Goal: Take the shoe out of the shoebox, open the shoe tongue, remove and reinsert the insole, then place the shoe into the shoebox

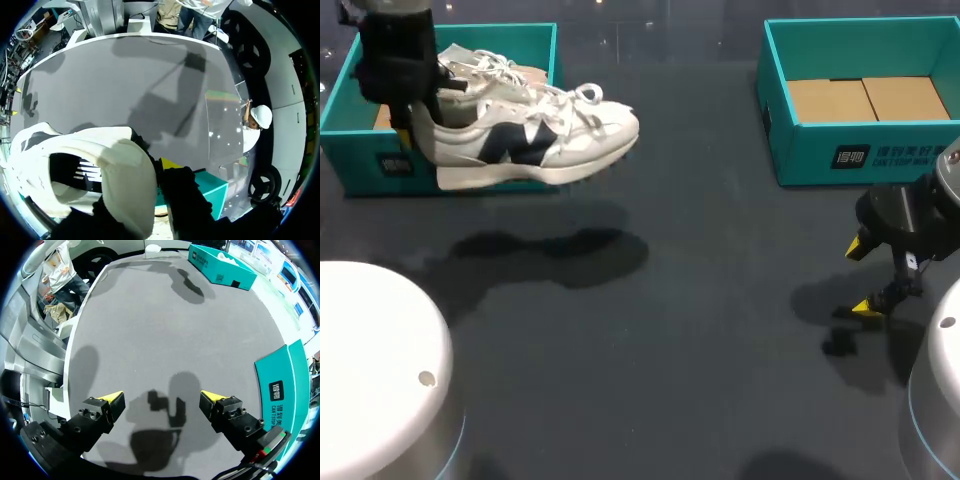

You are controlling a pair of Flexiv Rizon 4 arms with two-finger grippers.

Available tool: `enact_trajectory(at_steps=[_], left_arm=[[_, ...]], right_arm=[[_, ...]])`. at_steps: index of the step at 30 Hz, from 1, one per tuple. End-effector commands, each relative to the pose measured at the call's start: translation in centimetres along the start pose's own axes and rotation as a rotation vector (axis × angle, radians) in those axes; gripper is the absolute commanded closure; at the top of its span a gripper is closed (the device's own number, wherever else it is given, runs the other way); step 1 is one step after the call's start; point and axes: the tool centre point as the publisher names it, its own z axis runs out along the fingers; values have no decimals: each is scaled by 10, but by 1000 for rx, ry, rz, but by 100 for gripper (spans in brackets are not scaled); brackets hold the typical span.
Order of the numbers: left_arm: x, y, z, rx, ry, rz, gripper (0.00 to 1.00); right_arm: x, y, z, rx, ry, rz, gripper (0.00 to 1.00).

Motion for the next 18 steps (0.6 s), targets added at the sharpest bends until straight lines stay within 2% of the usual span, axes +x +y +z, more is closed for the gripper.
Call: enact_trajectory(at_steps=[1,8,18], left_arm=[[-25,-38,18,-210,14,6,100],[-64,-70,32,-211,40,25,100],[-64,-70,32,-211,40,25,100]], right_arm=[[1,0,0,3,-3,1,0],[1,0,0,3,-3,1,0],[1,0,0,3,-3,1,0]])
